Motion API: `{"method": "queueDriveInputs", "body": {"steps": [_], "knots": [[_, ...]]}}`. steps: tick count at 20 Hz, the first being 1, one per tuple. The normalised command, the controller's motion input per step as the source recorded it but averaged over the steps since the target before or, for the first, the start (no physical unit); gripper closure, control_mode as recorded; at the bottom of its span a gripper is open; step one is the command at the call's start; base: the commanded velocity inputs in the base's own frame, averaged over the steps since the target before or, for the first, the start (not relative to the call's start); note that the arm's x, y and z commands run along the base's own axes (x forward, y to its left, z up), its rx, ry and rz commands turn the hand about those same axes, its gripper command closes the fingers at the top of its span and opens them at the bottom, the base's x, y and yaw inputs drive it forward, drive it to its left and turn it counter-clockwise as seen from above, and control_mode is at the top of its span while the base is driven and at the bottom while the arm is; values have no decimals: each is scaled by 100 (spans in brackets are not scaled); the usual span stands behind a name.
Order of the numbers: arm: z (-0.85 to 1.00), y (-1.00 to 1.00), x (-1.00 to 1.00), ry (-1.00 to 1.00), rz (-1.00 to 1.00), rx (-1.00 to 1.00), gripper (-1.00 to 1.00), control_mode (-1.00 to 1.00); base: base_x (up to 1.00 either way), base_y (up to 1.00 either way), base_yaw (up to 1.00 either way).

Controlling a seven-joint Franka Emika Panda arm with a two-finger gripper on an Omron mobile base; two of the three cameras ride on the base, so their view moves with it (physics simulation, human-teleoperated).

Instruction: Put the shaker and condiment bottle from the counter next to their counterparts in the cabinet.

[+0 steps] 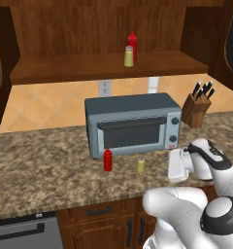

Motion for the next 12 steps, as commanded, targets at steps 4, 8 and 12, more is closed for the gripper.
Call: {"method": "queueDriveInputs", "body": {"steps": [4, 8, 12], "knots": [[-2, 49, 15, 0, -2, 2, -100, -100, 0, 0, 0], [0, 48, 11, 0, -3, 1, -100, -100, 0, 0, 0], [-12, 29, 2, 0, -3, 0, -100, -100, 0, 0, 0]]}}
